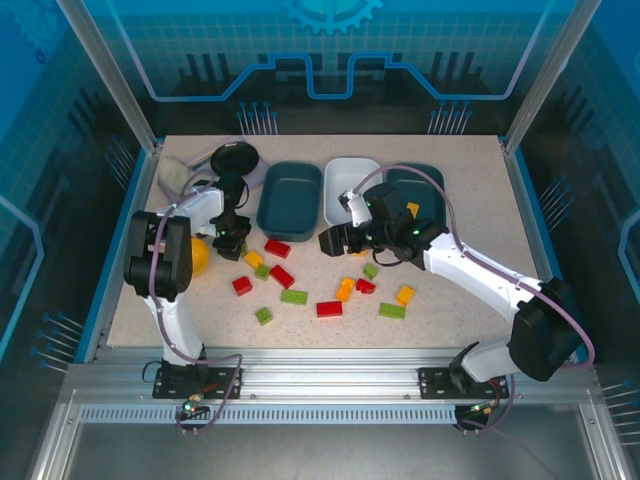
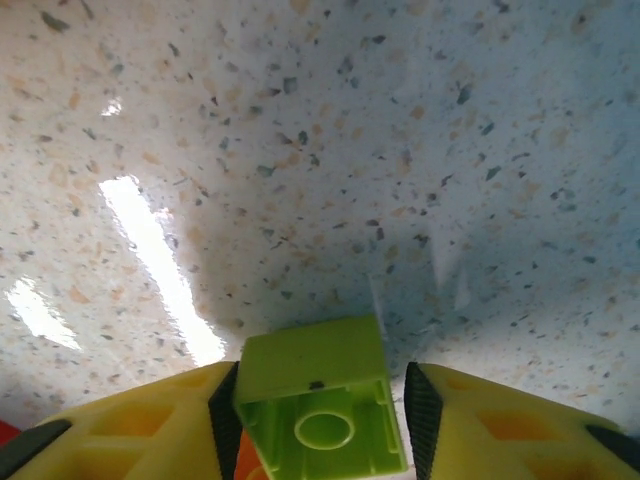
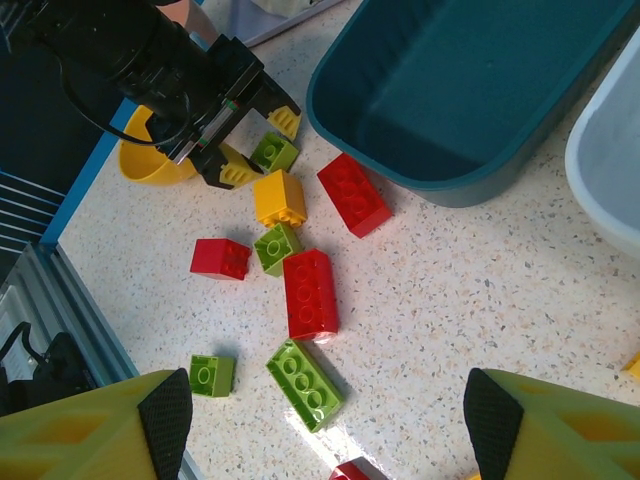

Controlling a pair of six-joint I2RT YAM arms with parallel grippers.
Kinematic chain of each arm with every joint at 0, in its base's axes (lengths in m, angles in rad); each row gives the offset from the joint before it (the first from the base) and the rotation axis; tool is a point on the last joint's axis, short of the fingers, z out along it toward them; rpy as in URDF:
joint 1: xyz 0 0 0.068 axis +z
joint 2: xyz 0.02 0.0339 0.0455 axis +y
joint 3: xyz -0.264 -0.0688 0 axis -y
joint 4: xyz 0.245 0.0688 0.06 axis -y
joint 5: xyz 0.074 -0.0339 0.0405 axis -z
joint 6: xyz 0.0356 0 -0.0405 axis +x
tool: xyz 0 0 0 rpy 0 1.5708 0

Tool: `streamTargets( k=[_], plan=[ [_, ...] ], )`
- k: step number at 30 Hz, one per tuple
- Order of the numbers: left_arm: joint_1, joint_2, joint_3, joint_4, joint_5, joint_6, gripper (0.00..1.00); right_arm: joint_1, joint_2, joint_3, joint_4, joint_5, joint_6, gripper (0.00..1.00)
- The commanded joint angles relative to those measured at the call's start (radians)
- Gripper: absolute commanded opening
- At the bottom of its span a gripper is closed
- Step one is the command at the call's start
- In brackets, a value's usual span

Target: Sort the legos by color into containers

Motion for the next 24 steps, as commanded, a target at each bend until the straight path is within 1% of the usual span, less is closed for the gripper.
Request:
streamTargets(
  k=[1, 2, 4, 10, 13, 16, 19, 22, 24],
  plan=[
    [-0.015, 0.011, -0.002, 0.012, -0.037, -0.009, 0.39, 0.014, -0.021, 0.021, 0.006, -0.010, 0.006, 0.75],
    [-0.017, 0.009, -0.001, 0.013, -0.039, -0.008, 0.35, 0.013, -0.023, 0.021, 0.007, -0.009, 0.007, 0.75],
    [-0.020, 0.001, -0.005, 0.010, -0.052, -0.004, 0.32, 0.013, -0.025, 0.023, 0.007, -0.006, 0.010, 0.75],
    [-0.035, -0.081, -0.010, -0.029, -0.127, 0.008, 0.32, -0.009, -0.039, 0.036, 0.006, 0.007, 0.020, 0.74],
    [-0.045, -0.135, 0.021, -0.048, -0.157, 0.051, 0.32, -0.031, -0.051, 0.038, 0.004, 0.023, 0.032, 0.74],
    [-0.070, -0.171, 0.088, -0.071, -0.191, 0.125, 0.32, -0.063, -0.066, 0.026, 0.016, 0.040, 0.064, 0.74],
    [-0.112, -0.166, 0.174, -0.042, -0.190, 0.235, 0.33, -0.094, -0.078, 0.010, 0.033, 0.064, 0.106, 0.74],
    [-0.165, -0.103, 0.294, -0.021, -0.178, 0.349, 0.34, -0.116, -0.073, 0.008, 0.032, 0.094, 0.150, 0.74],
    [-0.189, -0.037, 0.371, -0.001, -0.136, 0.401, 0.34, -0.122, -0.074, 0.002, 0.037, 0.119, 0.167, 0.74]
  ],
)
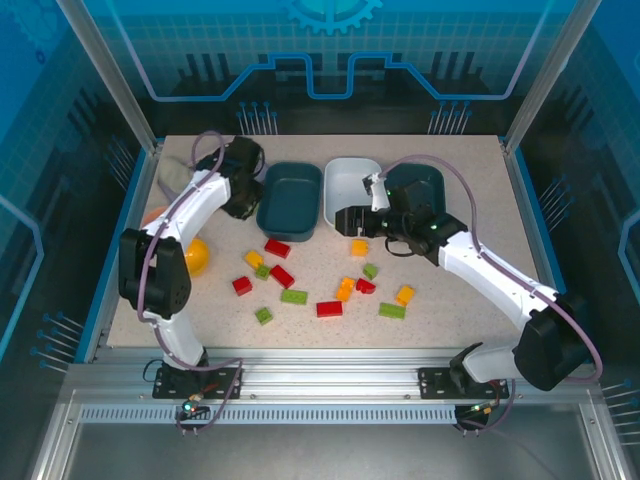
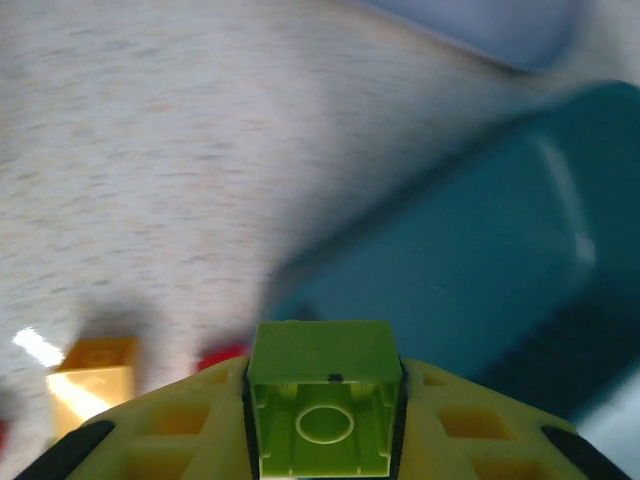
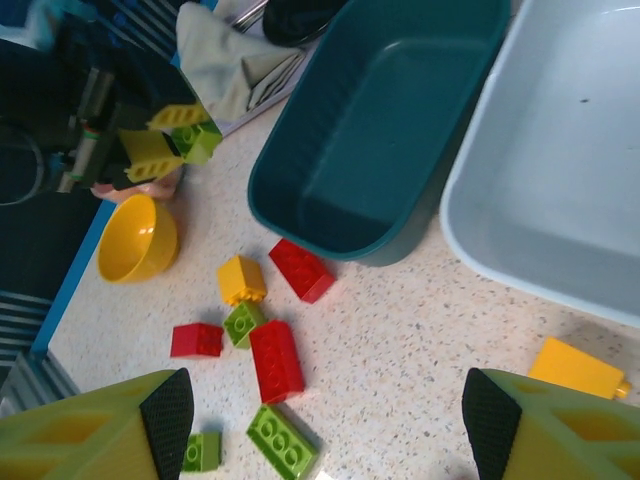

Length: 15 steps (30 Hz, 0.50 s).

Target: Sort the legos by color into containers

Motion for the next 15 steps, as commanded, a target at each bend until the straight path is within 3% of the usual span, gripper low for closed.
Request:
streamTargets(
  k=[1, 10, 13, 15],
  plan=[
    [-0.037, 0.104, 0.113, 0.029, 0.044, 0.154, 0.34, -0.013, -0.013, -0.001, 0.008, 0.072, 0.058, 0.74],
    [-0.052, 0.398, 0.354, -0.011, 0.123, 0.224, 0.37, -0.012, -0.002, -0.002, -0.216, 0.214, 0.053, 0.74],
    [-0.052, 0.454, 0.394, -0.024, 0.149, 0.240, 0.42, -0.010, -0.005, -0.036, -0.272, 0.217, 0.030, 0.73],
    [-0.052, 0.472, 0.411, -0.034, 0.159, 0.246, 0.52, -0.004, -0.002, -0.059, -0.319, 0.214, 0.015, 0.73]
  ],
)
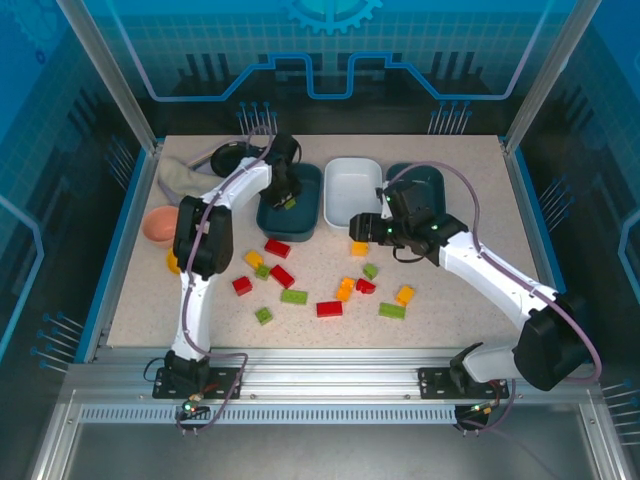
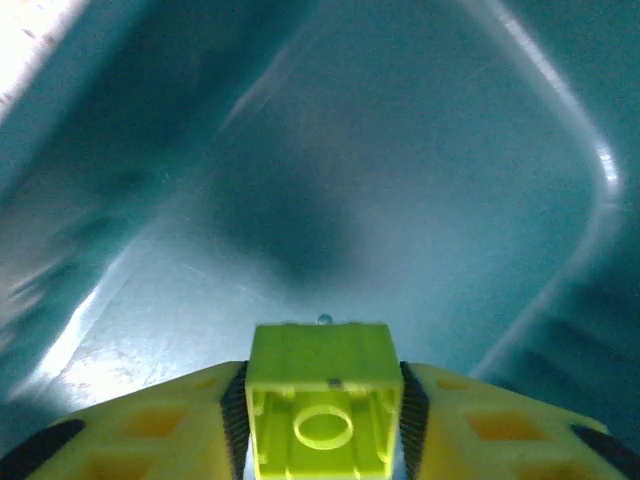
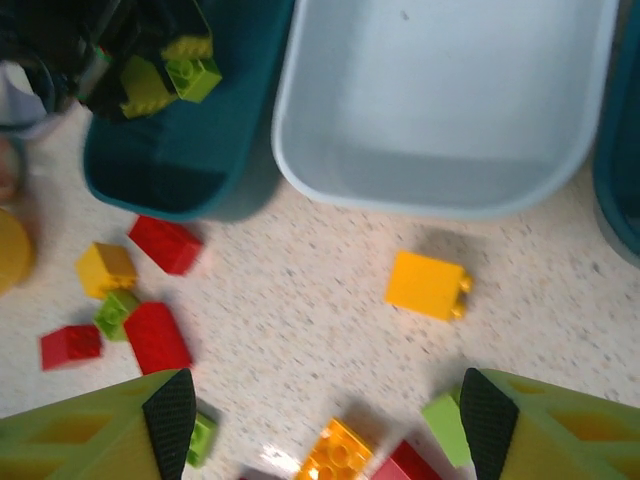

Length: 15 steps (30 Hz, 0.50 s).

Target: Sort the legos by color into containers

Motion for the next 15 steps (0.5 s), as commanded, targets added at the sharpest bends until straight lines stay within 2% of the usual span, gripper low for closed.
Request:
streamTargets(
  k=[1, 6, 11, 15],
  plan=[
    [0.001, 0.009, 0.065, -0.060, 0.047, 0.037, 0.57, 0.003, 0.001, -0.038, -0.149, 0.024, -0.030, 0.72],
    [-0.008, -0.046, 0.073, -0.067, 0.051, 0.045, 0.73, 0.046, 0.015, -0.046, -0.256, -0.003, -0.063, 0.72],
    [-0.045, -0.167, 0.035, -0.065, 0.047, 0.060, 0.75, 0.092, 0.043, -0.067, -0.273, -0.044, -0.217, 0.68],
    [-0.084, -0.332, -0.125, -0.007, 0.087, 0.084, 0.76, 0.112, 0.084, -0.091, -0.278, -0.044, -0.338, 0.64]
  ],
)
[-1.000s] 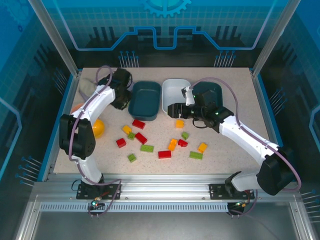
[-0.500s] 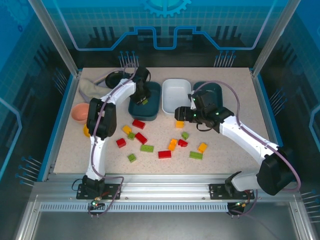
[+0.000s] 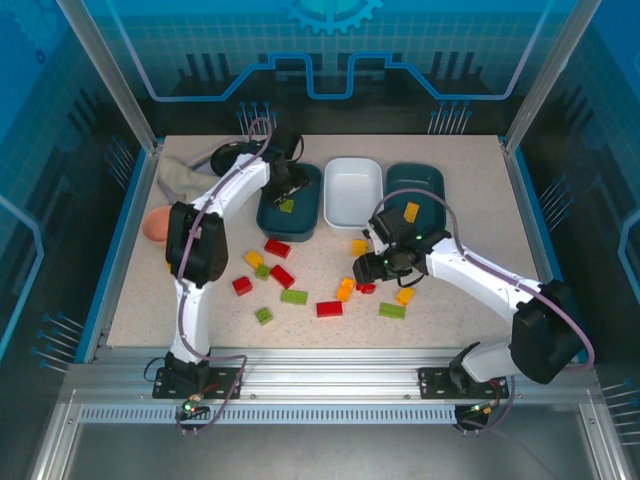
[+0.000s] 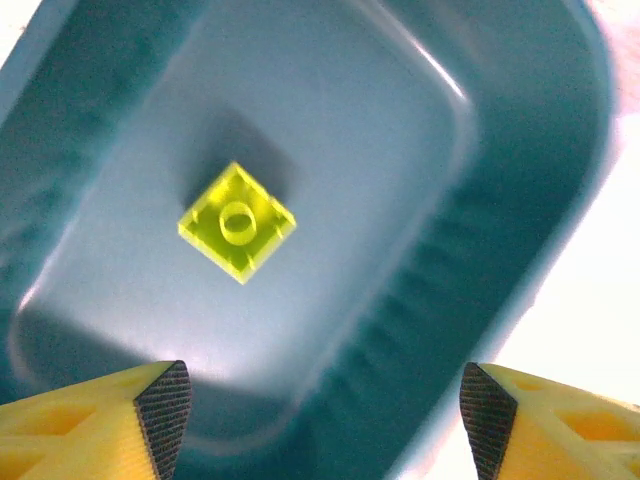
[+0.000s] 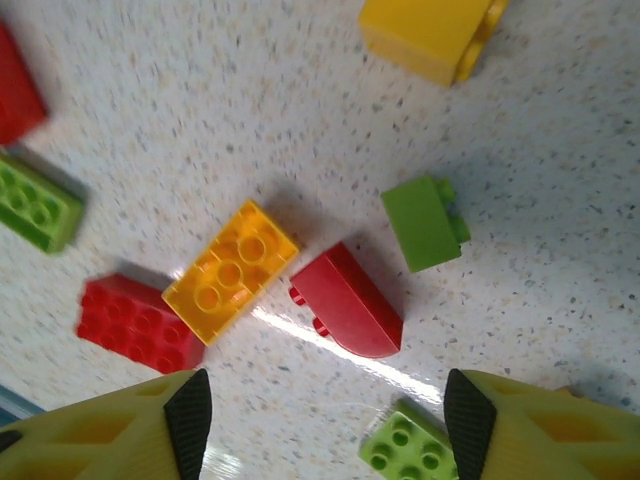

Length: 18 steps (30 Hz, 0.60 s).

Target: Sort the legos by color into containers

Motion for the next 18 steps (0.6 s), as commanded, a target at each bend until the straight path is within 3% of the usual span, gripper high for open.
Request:
streamTargets(
  k=[1, 10, 18],
  plan=[
    [-0.045, -0.190, -0.124, 0.031, 0.053, 0.044, 0.76, 0.023, 0.039, -0.030, -0.043, -0.014, -0.137, 0.64],
    [-0.089, -0.694, -0.658, 0.171, 0.166, 0.058, 0.81, 0.040, 0.161, -0.012, -0.015, -0.006, -0.210, 0.63],
    [-0.109, -0.986, -0.913, 0.166, 0.217, 0.033, 0.82, 0.040, 0.253, 0.051, -0.011, 0.000, -0.236, 0.59]
  ],
)
